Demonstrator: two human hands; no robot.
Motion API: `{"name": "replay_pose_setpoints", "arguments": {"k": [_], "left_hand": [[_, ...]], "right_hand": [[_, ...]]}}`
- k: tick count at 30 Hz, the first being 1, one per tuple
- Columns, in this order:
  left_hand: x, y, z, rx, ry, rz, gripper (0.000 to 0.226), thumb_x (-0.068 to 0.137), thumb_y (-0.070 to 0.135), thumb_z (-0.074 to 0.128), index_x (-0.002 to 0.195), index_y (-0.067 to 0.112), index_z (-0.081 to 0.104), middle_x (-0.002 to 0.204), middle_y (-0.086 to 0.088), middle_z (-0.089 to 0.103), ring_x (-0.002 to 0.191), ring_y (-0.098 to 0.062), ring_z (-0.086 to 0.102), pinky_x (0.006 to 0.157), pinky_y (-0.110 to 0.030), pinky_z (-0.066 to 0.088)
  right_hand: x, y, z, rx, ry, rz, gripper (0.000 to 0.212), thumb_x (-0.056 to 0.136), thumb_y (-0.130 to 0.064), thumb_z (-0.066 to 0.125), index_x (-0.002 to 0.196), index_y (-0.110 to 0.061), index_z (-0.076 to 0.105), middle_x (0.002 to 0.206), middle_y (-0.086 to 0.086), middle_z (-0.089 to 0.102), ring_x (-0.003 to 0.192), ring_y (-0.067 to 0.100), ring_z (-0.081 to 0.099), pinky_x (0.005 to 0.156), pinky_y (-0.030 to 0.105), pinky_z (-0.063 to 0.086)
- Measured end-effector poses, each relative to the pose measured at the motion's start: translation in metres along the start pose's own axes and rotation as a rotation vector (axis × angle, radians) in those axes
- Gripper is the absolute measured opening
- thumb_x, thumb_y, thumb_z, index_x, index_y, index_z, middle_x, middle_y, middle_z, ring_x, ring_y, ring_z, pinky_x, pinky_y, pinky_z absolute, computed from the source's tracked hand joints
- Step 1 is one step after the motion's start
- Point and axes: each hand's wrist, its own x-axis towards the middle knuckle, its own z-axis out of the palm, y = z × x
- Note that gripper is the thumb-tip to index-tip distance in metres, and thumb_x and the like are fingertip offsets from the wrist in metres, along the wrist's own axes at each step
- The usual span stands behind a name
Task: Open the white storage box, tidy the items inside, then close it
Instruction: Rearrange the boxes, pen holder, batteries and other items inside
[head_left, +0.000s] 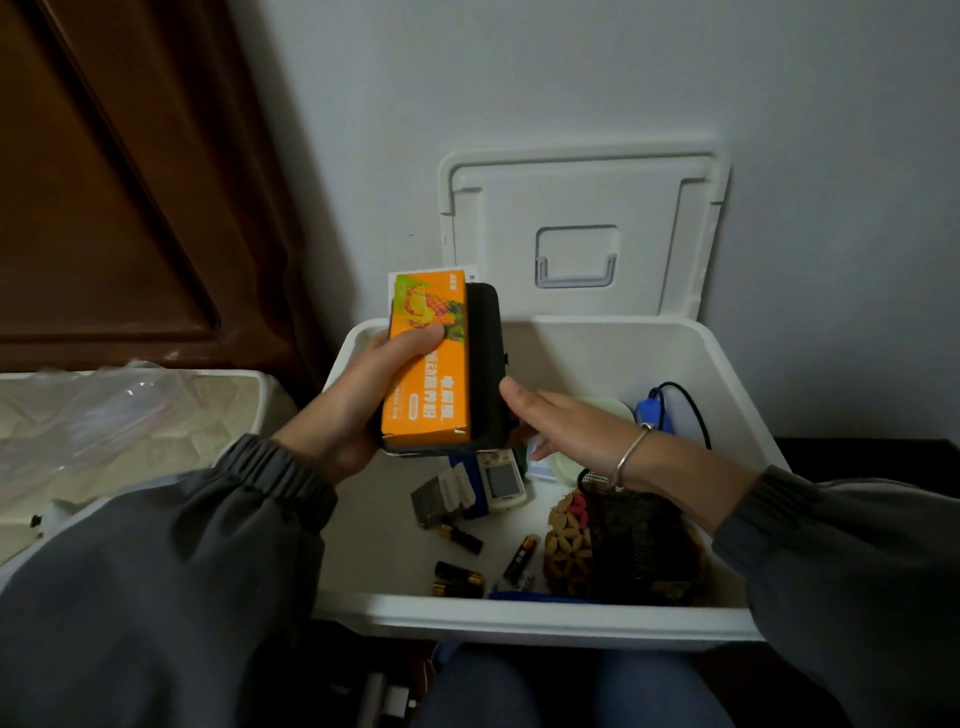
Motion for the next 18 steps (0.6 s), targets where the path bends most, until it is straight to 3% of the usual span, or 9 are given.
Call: {"name": "replay_pose_setpoints", "arguments": {"k": [2,4,6,9,13,18], "left_hand": [[-0.008,0.007,-0.011,-0.058,0.023,0.019,0.041,0.072,0.042,0.066,0.106,0.020,0.061,0.079,0.000,0.074,0.065,-0.013,0.072,0.052,-0.023,0.055],[-0.016,0.011,-0.024,-0.080,0.108,0.056,0.053,0.072,0.042,0.073,0.117,0.018,0.059,0.087,-0.003,0.074,0.070,-0.015,0.073,0.055,-0.026,0.055],[-0.023,0.008,-0.033,-0.072,0.203,0.113,0.068,0.070,0.043,0.073,0.130,0.020,0.049,0.101,-0.005,0.072,0.081,-0.019,0.073,0.060,-0.029,0.057],[-0.028,-0.004,-0.038,-0.086,0.312,0.260,0.069,0.073,0.040,0.072,0.134,0.026,0.042,0.112,-0.002,0.069,0.091,-0.018,0.072,0.066,-0.031,0.058],[-0.025,-0.016,-0.037,-0.105,0.384,0.400,0.064,0.079,0.034,0.071,0.135,0.026,0.040,0.118,0.002,0.066,0.100,-0.017,0.069,0.075,-0.032,0.057],[-0.021,-0.023,-0.039,-0.144,0.412,0.475,0.070,0.079,0.033,0.071,0.139,0.023,0.035,0.117,0.003,0.066,0.103,-0.018,0.067,0.079,-0.031,0.056]], "right_hand": [[0.005,0.006,0.002,-0.041,0.063,-0.058,0.064,0.086,-0.066,0.023,0.126,-0.025,0.053,0.110,-0.011,0.057,0.086,0.003,0.056,0.075,0.020,0.041],[0.010,0.015,0.009,-0.187,0.096,-0.148,0.040,0.093,-0.051,0.038,0.096,-0.017,0.058,0.084,-0.010,0.053,0.075,0.006,0.050,0.066,0.022,0.038],[0.016,0.022,0.021,-0.389,0.034,-0.223,0.032,0.090,-0.044,0.052,0.102,-0.015,0.059,0.089,-0.011,0.052,0.082,0.005,0.051,0.072,0.024,0.040],[0.025,0.028,0.045,-0.627,-0.091,-0.340,0.051,0.085,-0.048,0.058,0.127,-0.020,0.052,0.122,0.000,0.053,0.110,0.015,0.050,0.091,0.026,0.041],[0.042,0.033,0.075,-0.934,-0.144,-0.464,0.065,0.080,-0.056,0.058,0.131,-0.020,0.045,0.132,0.004,0.047,0.117,0.025,0.044,0.093,0.034,0.036],[0.055,0.053,0.093,-1.051,-0.103,-0.524,0.097,0.065,-0.078,0.054,0.140,-0.019,0.033,0.149,0.007,0.031,0.136,0.028,0.028,0.105,0.042,0.024]]}}
